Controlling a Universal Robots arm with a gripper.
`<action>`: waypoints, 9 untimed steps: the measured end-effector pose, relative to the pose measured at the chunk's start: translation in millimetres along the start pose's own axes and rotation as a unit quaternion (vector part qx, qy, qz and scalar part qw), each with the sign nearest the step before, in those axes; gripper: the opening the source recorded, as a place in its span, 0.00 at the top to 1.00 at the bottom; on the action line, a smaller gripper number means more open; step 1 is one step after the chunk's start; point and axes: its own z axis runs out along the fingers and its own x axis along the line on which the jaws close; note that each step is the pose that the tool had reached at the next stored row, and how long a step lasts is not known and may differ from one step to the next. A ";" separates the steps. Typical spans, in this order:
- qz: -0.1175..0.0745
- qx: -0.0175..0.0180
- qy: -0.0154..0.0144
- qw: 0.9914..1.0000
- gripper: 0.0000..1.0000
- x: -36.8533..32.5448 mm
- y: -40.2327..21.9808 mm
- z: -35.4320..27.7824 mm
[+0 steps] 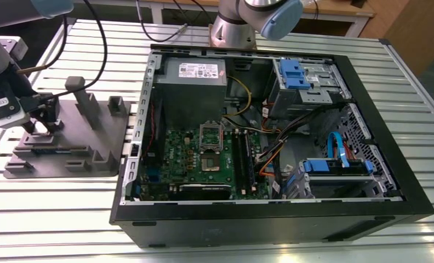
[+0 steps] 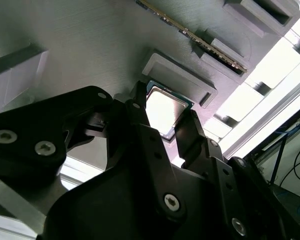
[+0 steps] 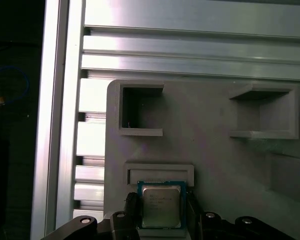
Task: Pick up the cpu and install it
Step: 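Pick up the cpu and move it towards the insertion slot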
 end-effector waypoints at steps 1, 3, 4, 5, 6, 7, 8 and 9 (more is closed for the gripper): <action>0.000 0.000 0.000 1.000 0.53 0.0 0.0 -0.2; 0.000 0.000 0.000 1.000 0.53 0.0 0.0 -0.6; 0.000 0.000 0.000 1.000 0.53 0.0 0.0 -1.0; 0.000 0.000 0.000 1.000 0.53 0.0 0.0 -1.4; 0.000 0.000 0.000 1.000 0.53 0.0 0.1 -1.9; 0.000 0.000 0.000 1.000 0.53 0.0 0.1 -2.5; 0.000 0.000 0.000 1.000 0.53 0.0 0.1 -2.9; 0.000 0.000 0.000 1.000 0.53 0.0 0.1 -3.3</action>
